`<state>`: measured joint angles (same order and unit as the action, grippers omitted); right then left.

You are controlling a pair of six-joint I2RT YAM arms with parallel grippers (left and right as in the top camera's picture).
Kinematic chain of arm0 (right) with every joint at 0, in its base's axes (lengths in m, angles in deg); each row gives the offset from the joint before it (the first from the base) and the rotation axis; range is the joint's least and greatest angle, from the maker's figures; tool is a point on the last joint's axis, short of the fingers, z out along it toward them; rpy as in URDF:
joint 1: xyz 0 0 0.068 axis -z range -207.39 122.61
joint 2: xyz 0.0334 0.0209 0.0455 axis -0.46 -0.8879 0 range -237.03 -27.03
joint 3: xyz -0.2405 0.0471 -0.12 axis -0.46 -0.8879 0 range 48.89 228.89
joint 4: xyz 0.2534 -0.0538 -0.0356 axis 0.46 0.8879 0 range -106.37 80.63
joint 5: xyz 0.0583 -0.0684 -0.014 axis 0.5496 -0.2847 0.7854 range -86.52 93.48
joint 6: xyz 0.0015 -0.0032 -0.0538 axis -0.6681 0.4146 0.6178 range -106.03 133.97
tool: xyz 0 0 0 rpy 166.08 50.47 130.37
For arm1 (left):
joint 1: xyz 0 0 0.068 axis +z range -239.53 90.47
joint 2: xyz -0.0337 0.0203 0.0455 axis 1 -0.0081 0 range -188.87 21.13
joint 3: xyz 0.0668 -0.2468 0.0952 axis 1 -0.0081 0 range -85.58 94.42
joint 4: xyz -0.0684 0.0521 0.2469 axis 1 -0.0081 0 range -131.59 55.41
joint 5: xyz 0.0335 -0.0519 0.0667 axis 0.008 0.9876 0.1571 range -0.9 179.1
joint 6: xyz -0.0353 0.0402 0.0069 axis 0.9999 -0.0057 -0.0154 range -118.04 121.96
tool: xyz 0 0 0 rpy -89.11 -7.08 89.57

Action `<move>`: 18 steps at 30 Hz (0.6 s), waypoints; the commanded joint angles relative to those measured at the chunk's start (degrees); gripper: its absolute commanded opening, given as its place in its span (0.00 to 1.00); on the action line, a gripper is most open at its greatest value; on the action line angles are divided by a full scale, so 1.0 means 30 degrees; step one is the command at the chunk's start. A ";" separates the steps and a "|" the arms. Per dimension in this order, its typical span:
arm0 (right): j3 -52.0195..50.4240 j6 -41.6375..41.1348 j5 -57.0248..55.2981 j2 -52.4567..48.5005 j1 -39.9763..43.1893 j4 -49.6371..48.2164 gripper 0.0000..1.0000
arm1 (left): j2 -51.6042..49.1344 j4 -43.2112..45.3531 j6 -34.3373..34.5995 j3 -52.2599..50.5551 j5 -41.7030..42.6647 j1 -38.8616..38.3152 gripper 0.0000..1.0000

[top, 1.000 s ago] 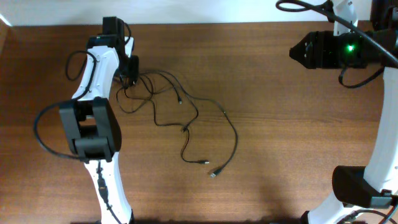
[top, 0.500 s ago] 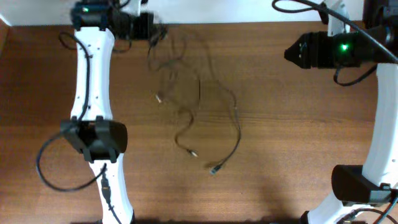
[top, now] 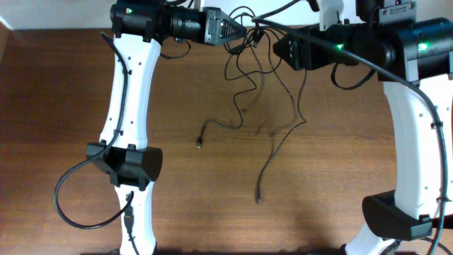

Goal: Untangle cables

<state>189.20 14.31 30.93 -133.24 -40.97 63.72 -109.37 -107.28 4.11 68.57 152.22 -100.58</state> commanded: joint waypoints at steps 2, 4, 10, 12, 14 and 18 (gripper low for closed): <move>-0.0058 0.3759 -0.0393 -0.0335 -0.0393 0.0066 0.63 | 0.0153 -0.0189 -0.0517 0.0189 0.1195 -0.0969 0.00; -0.0058 0.5158 -0.0838 -0.0415 -0.0393 0.0204 0.63 | 0.0153 -0.0510 -0.0517 0.0189 0.1333 -0.1341 0.00; -0.0073 1.0032 -0.2463 -0.0656 -0.0357 0.1639 0.63 | 0.0153 -0.0656 -0.0517 0.0189 0.2186 -0.1515 0.00; -0.0080 1.1125 -0.2776 -0.1020 -0.0321 0.2601 0.63 | 0.0153 -0.0663 -0.0517 0.0189 0.2200 -0.1479 0.00; -0.0080 1.1679 -0.2820 -0.1297 -0.0321 0.2659 0.62 | 0.0153 -0.0663 -0.0510 0.0189 0.2696 -0.1486 0.00; -0.0080 1.2837 -0.3213 -0.1457 -0.0277 0.2273 0.61 | 0.0153 -0.0648 -0.0503 0.0189 0.3825 -0.1486 0.00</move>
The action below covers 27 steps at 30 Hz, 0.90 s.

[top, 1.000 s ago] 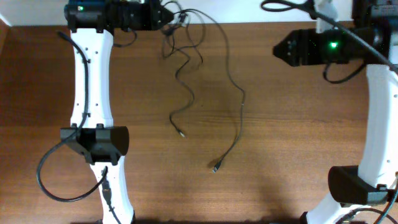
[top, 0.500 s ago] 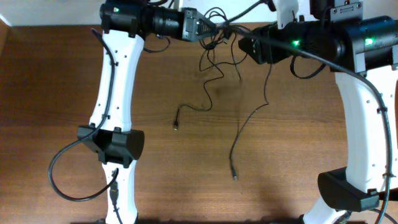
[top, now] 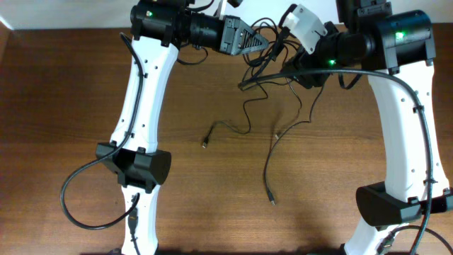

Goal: Untangle cables

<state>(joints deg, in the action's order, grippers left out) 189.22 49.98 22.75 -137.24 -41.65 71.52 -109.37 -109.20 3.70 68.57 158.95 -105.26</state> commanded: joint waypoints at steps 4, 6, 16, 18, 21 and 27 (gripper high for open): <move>-0.0087 0.0925 -0.0583 -0.0284 0.0685 -0.1588 0.61 | 0.0153 -0.0495 -0.0291 0.0197 0.2157 0.0073 0.00; -0.0087 0.0925 -0.0568 -0.0284 0.0823 -0.2222 0.61 | 0.0189 -0.0670 -0.0291 0.0197 0.2149 0.0073 0.00; 0.0219 -0.2375 0.1362 -0.1625 0.1071 -0.2433 0.04 | 0.0415 -0.0678 -0.0299 0.0197 -0.2535 0.0495 0.00; 0.0576 -0.4918 0.1523 -0.1013 0.1829 -0.2390 0.04 | 0.0423 -0.0678 -0.0291 0.0197 -0.7315 0.0546 0.00; 0.0707 -0.6856 0.3111 0.1078 0.3118 -0.2361 0.04 | 0.0423 -0.0670 -0.0299 0.0197 -1.4928 0.0546 0.00; 0.0707 -0.7854 0.3373 0.4466 0.3672 -0.0954 0.04 | 0.0423 -0.0648 -0.0299 0.0197 -2.2688 0.0546 0.07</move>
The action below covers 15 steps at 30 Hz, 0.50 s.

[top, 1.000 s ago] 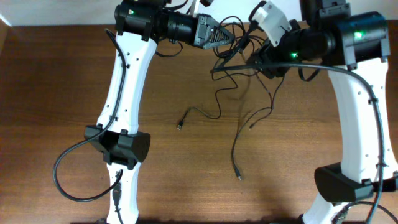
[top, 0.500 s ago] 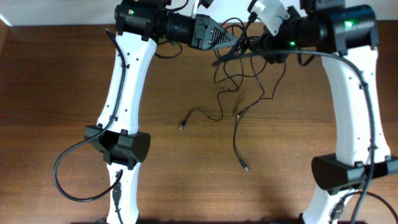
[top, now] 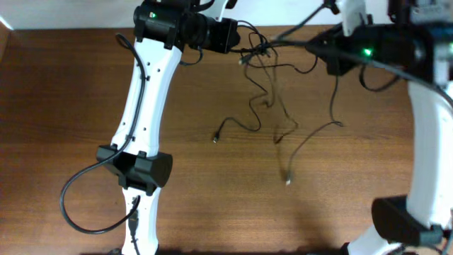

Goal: Untangle cables

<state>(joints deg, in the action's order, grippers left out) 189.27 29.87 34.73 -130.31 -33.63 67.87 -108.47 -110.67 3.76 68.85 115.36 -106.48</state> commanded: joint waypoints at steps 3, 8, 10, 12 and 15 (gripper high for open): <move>0.0692 -0.2361 -0.0619 0.3198 0.2098 0.0262 0.04 | 0.0124 -0.0131 -0.0321 0.0102 -1.1438 0.0954 0.09; 0.0692 -0.4481 -0.0393 0.4320 0.4517 0.0401 0.04 | 0.0117 -0.0015 -0.0313 0.0102 -1.4178 0.0954 0.14; 0.0685 -0.4466 0.0554 0.4306 0.4575 0.0568 0.04 | 0.0124 0.0044 -0.0321 0.0102 -1.3245 0.0954 0.06; 0.0670 -0.4459 0.1413 0.4080 0.4524 0.0831 0.04 | 0.0211 0.0051 -0.0342 0.0109 -1.1030 0.0954 0.00; 0.0656 -0.4459 0.1450 0.3432 0.4422 0.1144 0.04 | 0.0656 0.0036 -0.0845 0.0459 -0.8517 0.0954 0.00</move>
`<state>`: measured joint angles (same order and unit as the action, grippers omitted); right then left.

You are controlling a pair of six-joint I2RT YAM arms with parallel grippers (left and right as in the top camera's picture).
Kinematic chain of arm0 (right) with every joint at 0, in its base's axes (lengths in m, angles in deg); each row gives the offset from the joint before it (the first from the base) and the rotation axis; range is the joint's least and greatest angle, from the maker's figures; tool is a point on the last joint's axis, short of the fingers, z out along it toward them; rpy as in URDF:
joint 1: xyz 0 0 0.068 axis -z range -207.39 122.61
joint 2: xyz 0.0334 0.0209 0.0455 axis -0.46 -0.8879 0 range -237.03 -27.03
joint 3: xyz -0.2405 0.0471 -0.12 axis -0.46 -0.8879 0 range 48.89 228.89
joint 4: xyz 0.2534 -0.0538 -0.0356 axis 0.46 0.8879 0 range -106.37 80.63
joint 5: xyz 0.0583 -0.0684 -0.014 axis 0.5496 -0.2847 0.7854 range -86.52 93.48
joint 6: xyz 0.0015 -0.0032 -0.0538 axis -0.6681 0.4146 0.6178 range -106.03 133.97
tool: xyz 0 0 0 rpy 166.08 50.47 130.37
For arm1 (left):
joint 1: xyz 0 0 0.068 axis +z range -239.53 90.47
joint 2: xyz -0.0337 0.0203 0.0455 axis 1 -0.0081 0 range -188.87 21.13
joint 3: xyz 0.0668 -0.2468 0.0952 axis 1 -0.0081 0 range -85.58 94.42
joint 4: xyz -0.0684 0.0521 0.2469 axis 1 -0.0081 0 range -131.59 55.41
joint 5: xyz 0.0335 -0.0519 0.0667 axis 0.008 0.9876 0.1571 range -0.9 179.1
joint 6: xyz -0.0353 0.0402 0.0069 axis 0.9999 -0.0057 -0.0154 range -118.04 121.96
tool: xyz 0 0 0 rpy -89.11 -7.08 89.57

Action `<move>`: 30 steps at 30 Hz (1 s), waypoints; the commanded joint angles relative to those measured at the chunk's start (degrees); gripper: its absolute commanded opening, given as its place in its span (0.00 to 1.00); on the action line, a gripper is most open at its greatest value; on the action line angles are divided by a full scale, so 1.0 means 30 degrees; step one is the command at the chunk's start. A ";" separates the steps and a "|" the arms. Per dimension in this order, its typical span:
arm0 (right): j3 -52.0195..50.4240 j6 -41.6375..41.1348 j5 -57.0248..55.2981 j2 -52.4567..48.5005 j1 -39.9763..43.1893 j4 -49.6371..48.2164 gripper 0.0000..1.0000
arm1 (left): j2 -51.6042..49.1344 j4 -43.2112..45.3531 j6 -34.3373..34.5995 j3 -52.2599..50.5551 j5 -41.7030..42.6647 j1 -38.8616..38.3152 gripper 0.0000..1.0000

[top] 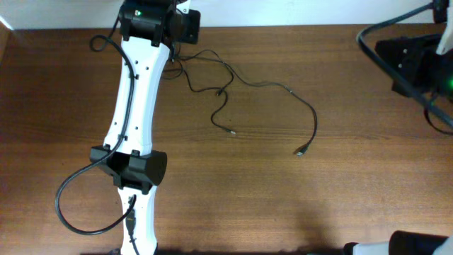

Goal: Untangle cables

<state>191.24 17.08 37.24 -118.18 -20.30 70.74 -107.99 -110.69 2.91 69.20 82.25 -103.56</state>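
Two thin black cables trail across the brown table from under my left gripper (181, 34) at the far left. The long cable (272, 86) arcs right and ends in a plug (300, 151). The shorter cable (219, 108) loops down to its own plug (230, 131). They cross near the left end. My left gripper's fingers are hidden under the wrist, with the cable ends running up to them. My right gripper (388, 51) is at the far right edge, away from both cables; its fingers are not distinguishable.
The white left arm (134, 99) reaches down the left side to its base near the front edge. The right arm's own black lead loops at the top right corner. The table's (297, 205) back edge meets a white wall.
The right gripper has gone from above the back middle to the far right edge, no cable with it. The left gripper has moved left. The cables now lie spread out on the table.
Both grippers met at the back middle with a knot of cables hanging between them. They stayed close at 1.4 s. At 0.5 s the right one was further right with cables stretched between. Now the cables lie in two separate runs from the left gripper.
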 commanded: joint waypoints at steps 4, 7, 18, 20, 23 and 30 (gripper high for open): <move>-0.0015 -0.0124 0.0590 -0.1173 -0.0015 0.0335 0.33 | 0.1086 0.0095 -0.0605 0.0262 0.1239 0.0743 0.05; -0.0015 -0.0124 0.0532 -0.1581 -0.0015 0.0656 0.51 | 0.0670 0.1100 -0.0532 -0.0787 -0.0401 0.1552 0.27; -0.0015 0.0882 -0.0415 -0.2550 -0.0015 0.2317 0.55 | -0.5107 0.6601 -0.0532 -0.2441 -0.0678 0.2943 0.66; -0.0015 0.0882 -0.0481 -0.2550 -0.0015 0.2339 0.55 | -0.5960 0.6936 -0.0328 -0.2441 -0.1202 0.2965 0.63; -0.0015 0.0882 -0.0481 -0.2565 -0.0015 0.2339 0.55 | -0.7169 0.7541 0.1341 -0.2441 -0.2965 0.2980 0.62; -0.0015 0.0882 -0.0554 -0.2565 -0.0015 0.2630 0.54 | -0.9253 1.0513 0.1348 -0.2441 -0.2943 0.3002 0.50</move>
<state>191.17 19.12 36.32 -125.68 -20.30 78.26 -132.95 -80.64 6.17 61.97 74.08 -94.97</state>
